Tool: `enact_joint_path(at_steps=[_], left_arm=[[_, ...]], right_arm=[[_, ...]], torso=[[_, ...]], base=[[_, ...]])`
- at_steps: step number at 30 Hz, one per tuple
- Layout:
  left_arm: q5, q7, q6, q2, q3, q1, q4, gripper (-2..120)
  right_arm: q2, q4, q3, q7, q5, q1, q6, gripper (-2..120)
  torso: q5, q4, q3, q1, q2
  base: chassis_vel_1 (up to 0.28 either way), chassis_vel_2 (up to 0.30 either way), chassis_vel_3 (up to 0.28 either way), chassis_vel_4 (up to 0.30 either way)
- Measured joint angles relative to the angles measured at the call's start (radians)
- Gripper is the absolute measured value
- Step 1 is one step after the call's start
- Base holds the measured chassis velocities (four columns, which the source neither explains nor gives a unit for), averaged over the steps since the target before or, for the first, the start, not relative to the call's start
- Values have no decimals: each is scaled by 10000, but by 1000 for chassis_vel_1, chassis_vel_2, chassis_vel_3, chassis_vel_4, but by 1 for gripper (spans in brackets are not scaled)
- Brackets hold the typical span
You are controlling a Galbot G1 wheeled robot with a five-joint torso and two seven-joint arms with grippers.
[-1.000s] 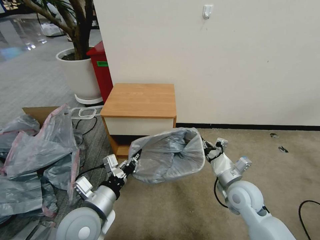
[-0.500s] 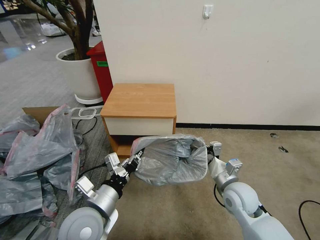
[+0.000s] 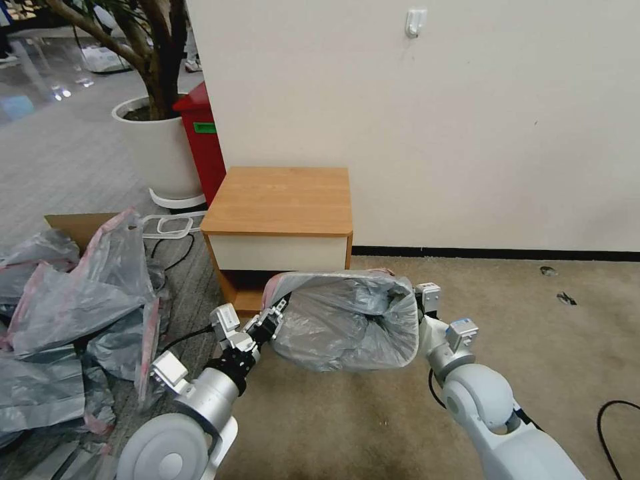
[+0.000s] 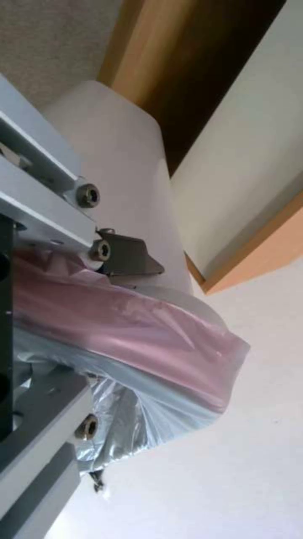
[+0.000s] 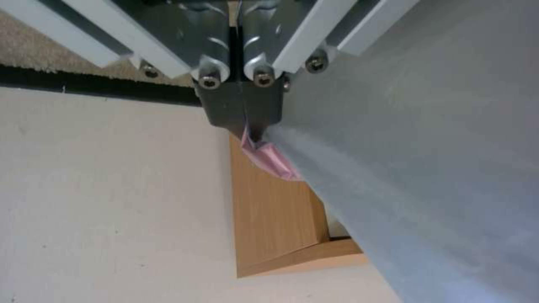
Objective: Pick up the garbage bag from the table and place it over the trash can.
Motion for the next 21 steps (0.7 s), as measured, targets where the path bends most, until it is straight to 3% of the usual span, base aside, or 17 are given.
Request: enact_joint_path(at_steps=[3, 6, 12, 16, 21], left_arm=[[-21, 0, -2, 5, -34, -20, -1, 12], [-25, 8, -11, 52, -132, -109, 128, 12], [-22, 103, -19, 66, -238, -173, 414, 12], [44, 62, -74, 66, -300, -209, 637, 11], [178, 3, -98, 66, -324, -261, 744, 9]], right_arm=[[1, 9, 0, 1, -1, 1, 4, 3], [34, 201, 45, 22, 13, -58, -6, 19], [73, 561, 226, 58, 20, -153, 7, 36], [42, 1050, 636, -6, 376, -349, -37, 58], [-64, 1390, 847, -197, 720, -564, -128, 69]], torso=[[0, 0, 0, 0, 0], [0, 0, 0, 1, 0], [0, 1, 0, 1, 0], [0, 0, 0, 1, 0], [0, 0, 0, 0, 0]], base=[[0, 0, 0, 0], [0, 0, 0, 0], [0, 0, 0, 0], [0, 0, 0, 0], [0, 0, 0, 0]])
